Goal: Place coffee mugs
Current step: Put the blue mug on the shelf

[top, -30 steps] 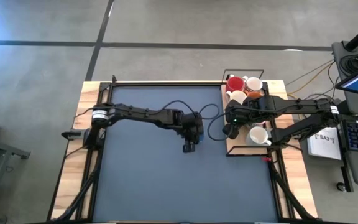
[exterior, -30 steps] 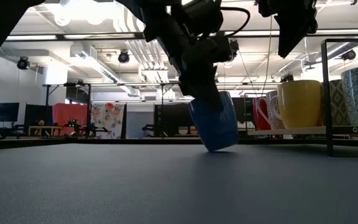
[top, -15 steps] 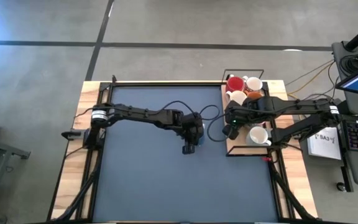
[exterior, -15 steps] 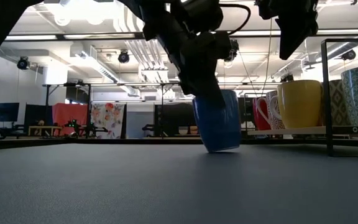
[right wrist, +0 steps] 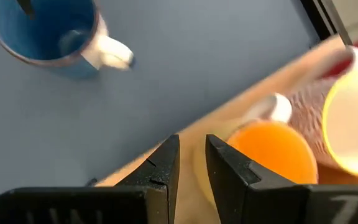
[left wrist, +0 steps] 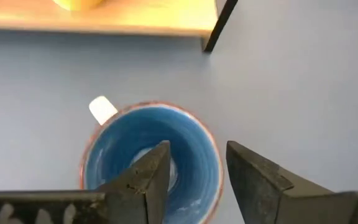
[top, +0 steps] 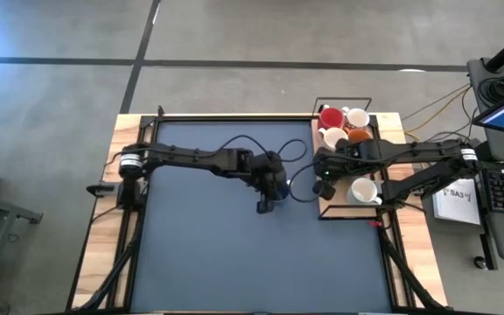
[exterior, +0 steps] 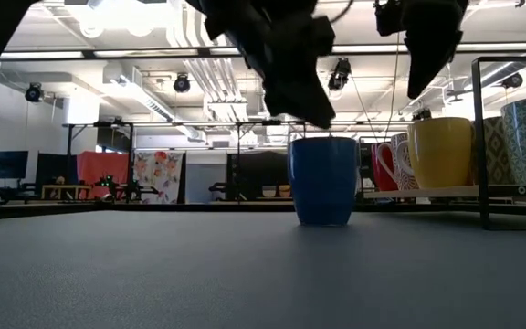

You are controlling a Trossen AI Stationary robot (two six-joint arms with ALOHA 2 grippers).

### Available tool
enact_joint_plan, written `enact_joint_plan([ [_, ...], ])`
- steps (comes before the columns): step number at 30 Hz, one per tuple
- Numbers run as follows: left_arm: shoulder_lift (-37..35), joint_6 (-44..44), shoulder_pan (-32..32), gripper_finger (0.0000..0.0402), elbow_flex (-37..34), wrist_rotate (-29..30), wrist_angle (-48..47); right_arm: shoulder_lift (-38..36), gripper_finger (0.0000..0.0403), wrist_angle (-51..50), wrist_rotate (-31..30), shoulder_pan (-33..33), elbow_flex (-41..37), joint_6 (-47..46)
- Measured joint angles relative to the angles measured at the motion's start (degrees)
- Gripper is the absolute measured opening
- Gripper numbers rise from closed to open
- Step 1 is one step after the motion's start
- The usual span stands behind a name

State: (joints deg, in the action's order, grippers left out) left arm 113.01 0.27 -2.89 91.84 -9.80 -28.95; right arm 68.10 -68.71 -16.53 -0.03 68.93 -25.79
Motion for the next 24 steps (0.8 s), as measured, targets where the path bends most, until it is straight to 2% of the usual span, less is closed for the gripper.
enact_joint_plan([
  [4,-3.18,0.12,0.56,0.0141,-0.35,-0.15,-2.26,-0.02,0.0068,7.66,1.64,0.00,-1.82,7.33],
  [8,-6.32,-0.05,0.84,0.0141,-0.61,0.28,-5.24,0.14,0.0077,19.70,9.47,0.00,-5.71,17.03],
  [10,-7.22,-1.09,1.03,0.0141,-1.53,0.32,-5.70,0.41,0.0087,25.44,12.59,0.02,-7.81,18.79],
  [12,-8.18,-2.38,1.19,0.0141,-3.17,0.41,-6.08,1.02,0.0099,30.16,12.92,0.01,-9.43,17.67],
  [16,-11.21,-6.08,1.37,0.0141,-7.60,0.42,-7.10,2.01,0.0121,37.06,11.67,-0.39,-11.48,7.89],
  [18,-13.18,-7.65,1.67,0.0141,-10.59,1.63,-6.95,2.69,0.0128,38.41,13.04,-0.46,-11.80,8.14],
  [24,-21.08,-12.10,2.97,0.0141,-20.25,6.14,-0.72,5.45,0.0133,37.43,16.90,0.15,-11.90,27.85],
])
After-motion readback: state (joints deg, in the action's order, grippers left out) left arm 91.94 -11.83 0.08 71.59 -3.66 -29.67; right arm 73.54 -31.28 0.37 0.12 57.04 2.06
